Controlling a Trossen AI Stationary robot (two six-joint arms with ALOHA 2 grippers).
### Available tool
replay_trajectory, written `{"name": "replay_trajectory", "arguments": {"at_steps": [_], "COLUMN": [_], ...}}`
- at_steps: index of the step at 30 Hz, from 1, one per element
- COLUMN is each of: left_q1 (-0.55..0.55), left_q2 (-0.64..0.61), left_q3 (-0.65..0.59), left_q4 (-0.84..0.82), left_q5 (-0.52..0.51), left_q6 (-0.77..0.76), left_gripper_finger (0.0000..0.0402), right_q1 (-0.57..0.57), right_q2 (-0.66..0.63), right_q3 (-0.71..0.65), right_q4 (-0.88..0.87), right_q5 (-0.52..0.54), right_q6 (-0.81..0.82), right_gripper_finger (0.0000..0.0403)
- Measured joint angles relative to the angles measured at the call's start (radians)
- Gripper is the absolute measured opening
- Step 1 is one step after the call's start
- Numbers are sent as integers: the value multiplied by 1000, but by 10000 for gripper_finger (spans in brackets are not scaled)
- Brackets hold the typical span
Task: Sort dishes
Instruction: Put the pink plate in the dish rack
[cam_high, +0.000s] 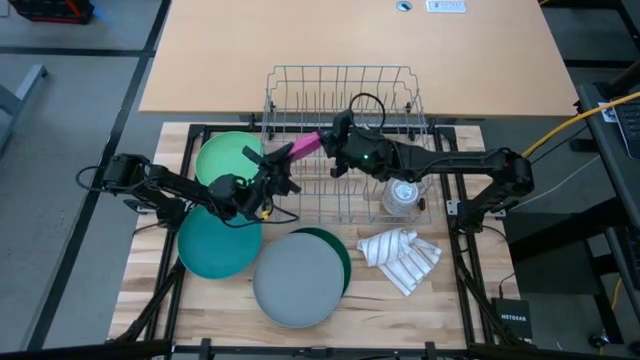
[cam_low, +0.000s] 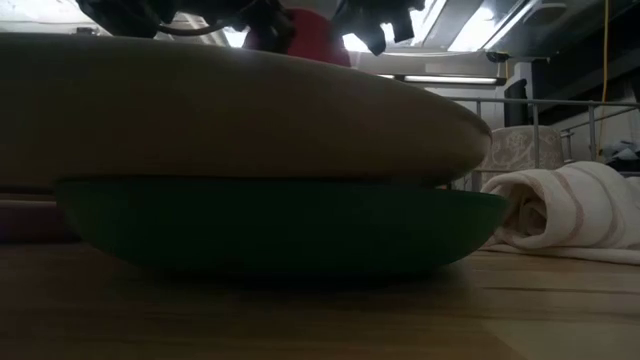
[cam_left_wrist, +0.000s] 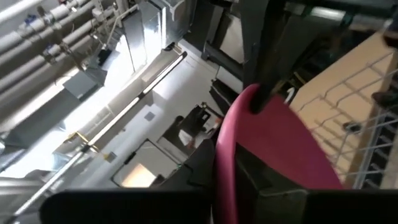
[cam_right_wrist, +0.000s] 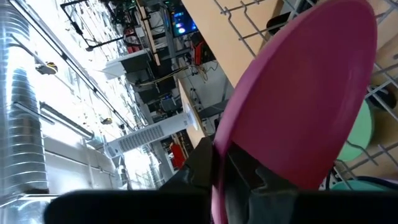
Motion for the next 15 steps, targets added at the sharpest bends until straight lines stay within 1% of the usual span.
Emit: {"name": "replay_trajectory", "arguments": {"at_steps": [4, 10, 13, 15], "left_q1": [-1, 1, -5, -12], "left_q2": [2, 2, 3, 4], "left_q3": [0, 0, 0, 0], "left_q4": [-3, -5, -9, -16], "left_q5": [-1, -5, -4, 17], "left_q6": [-39, -139, -166, -169], "left_gripper_finger": [34, 39, 54, 72], "right_q1": [0, 0, 0, 0], "right_q2": [0, 0, 0, 1], "right_q3": [0, 0, 1, 2], "right_q4": [-7, -8, -6, -3], "right_q5": [-10, -15, -20, -29], "right_q6": [-10, -69, -120, -165], "right_gripper_finger": [15, 15, 15, 12]}}
